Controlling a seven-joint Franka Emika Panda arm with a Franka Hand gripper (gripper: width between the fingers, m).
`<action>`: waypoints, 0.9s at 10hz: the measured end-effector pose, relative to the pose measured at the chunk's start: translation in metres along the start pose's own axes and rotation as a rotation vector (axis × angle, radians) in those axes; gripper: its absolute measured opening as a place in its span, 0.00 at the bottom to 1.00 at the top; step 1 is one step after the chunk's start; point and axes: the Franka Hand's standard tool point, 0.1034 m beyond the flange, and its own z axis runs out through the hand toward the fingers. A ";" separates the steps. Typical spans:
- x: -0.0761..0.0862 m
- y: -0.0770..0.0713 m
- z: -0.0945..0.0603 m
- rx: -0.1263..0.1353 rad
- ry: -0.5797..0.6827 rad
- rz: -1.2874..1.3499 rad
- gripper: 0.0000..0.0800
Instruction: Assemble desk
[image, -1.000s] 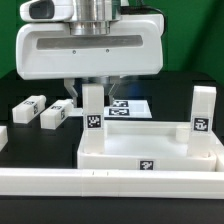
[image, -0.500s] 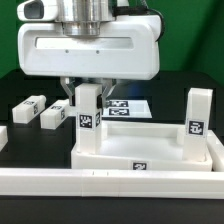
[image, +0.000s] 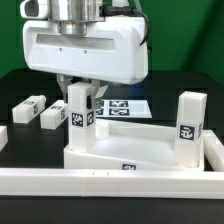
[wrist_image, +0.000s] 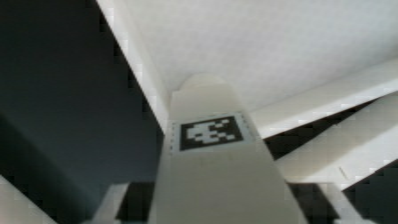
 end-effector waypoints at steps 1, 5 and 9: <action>0.000 0.000 0.000 0.000 0.000 -0.005 0.39; -0.002 -0.003 -0.012 0.015 0.002 0.003 0.75; -0.041 -0.026 -0.025 0.027 -0.018 0.125 0.81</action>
Offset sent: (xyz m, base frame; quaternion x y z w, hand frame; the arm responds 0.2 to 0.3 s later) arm -0.0060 -0.0025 0.0159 -0.0015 -0.0127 -0.0083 0.9999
